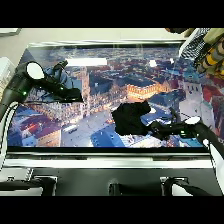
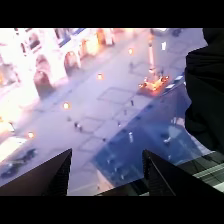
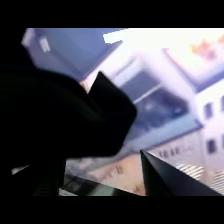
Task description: Fold the clothes and pants, and hang the long-sleeved shirts on hangers.
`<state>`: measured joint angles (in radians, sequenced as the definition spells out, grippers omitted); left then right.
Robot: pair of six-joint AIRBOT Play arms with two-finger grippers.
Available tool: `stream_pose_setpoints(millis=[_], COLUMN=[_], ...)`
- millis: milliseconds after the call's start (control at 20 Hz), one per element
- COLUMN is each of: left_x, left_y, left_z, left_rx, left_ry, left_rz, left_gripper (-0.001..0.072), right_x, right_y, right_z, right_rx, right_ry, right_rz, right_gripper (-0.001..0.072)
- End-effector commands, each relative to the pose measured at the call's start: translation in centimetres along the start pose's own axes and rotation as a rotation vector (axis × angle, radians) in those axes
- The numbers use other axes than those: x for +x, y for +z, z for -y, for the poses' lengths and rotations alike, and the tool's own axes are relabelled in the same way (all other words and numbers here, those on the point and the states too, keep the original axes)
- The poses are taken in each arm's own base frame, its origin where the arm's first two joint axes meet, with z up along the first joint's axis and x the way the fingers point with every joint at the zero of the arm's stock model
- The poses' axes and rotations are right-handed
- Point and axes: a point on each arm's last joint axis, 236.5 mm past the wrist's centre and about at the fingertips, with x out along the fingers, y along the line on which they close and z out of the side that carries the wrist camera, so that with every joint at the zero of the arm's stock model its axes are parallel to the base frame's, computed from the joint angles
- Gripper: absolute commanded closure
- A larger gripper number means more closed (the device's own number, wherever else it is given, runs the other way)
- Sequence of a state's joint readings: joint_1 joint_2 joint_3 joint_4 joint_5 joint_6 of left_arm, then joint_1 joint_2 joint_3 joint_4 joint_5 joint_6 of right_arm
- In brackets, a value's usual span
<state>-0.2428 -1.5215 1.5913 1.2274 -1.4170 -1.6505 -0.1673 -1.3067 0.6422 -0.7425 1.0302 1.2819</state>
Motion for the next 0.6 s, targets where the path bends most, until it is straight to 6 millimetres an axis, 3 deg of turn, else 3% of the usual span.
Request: stream_pose_setpoints(millis=[0, 200, 350, 550], left_x=[0.0, 1.8, 6.3, 11.9], left_y=[0.0, 2.3, 1.8, 1.0], left_z=[-0.2, 0.9, 2.6, 7.3], left_rx=[-0.013, 0.002, -0.064, -0.109], left_ry=[0.001, -0.111, -0.254, -0.485], left_rz=[-0.002, 0.102, 0.093, 0.032], left_gripper=[0.0193, 0.0194, 0.0194, 0.0194], right_x=[1.2, 1.1, 0.8, -0.2], right_y=[1.5, 1.6, 1.1, 0.6], right_z=[0.9, 0.9, 0.3, -0.8], right_rx=[-0.012, -0.038, -0.054, -0.083], right_ry=[-0.038, -0.04, -0.027, -0.009], right_rz=[0.066, 0.073, 0.056, 0.059], right_gripper=[0.0327, 0.0681, 0.0683, 0.0683])
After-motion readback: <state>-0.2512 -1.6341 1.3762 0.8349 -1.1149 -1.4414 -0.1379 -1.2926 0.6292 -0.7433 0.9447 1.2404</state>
